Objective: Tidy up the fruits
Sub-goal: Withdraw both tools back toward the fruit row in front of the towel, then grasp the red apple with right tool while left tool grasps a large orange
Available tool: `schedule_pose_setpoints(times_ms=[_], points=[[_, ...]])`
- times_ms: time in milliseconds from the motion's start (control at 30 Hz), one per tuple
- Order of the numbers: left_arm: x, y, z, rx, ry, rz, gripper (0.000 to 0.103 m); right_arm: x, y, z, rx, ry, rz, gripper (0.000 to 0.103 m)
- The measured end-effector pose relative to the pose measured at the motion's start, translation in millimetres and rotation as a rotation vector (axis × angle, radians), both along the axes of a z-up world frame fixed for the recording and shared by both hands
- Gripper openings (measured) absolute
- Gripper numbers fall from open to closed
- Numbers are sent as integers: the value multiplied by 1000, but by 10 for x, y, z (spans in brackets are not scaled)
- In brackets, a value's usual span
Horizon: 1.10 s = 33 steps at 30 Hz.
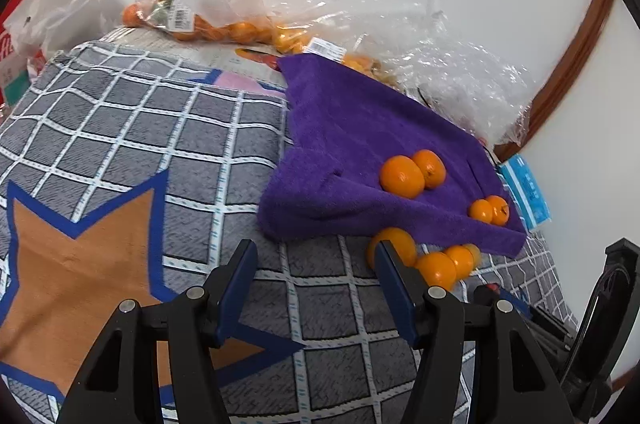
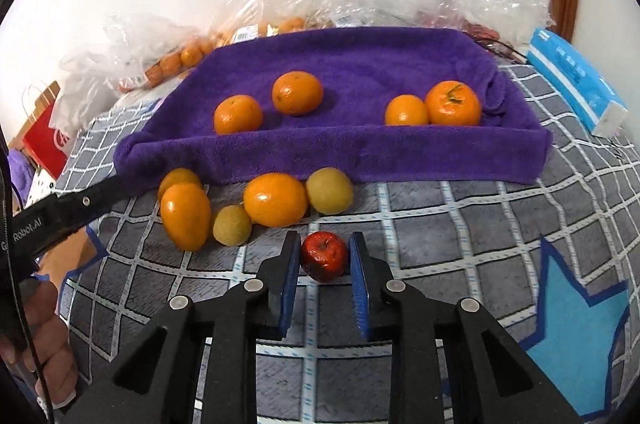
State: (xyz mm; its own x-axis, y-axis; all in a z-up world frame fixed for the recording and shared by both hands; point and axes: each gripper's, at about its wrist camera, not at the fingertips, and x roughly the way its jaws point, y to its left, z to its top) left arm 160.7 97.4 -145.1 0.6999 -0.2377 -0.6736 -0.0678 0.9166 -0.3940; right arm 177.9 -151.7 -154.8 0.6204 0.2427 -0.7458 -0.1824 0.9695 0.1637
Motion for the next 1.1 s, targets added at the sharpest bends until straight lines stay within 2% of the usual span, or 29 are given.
schedule_pose_setpoints(times_ms=[100,200,367,467,533,600,733,900,1100], points=[[-16,-117,26,22,-15,-54,59,-41,-124,28,4,-9,-22,25],[-38,-245,68,-1,-16,-125,59,-79,-249,46,9,-16,-42,25],[18,-523,85,-13,28,-174,58,-147,-416,60,0,-19,-58,25],[57,-632,29,-13,48,-186,55,-186,-503,81,-2,-35,-67,25],[72,-660,-1,-10,54,-172,44,-202,-546,88,2,-44,-73,25],[82,-666,-23,-9,47,-158,43,-209,-565,91,-4,-58,-79,25],[109,-628,-29,-57,36,-171,31,-177,-537,56,-15,-63,-76,25],[56,-584,-21,-74,21,-164,31,-152,-504,12,-3,-64,-75,25],[128,-629,-83,-88,49,-169,33,-115,-551,-22,27,-49,-94,25]])
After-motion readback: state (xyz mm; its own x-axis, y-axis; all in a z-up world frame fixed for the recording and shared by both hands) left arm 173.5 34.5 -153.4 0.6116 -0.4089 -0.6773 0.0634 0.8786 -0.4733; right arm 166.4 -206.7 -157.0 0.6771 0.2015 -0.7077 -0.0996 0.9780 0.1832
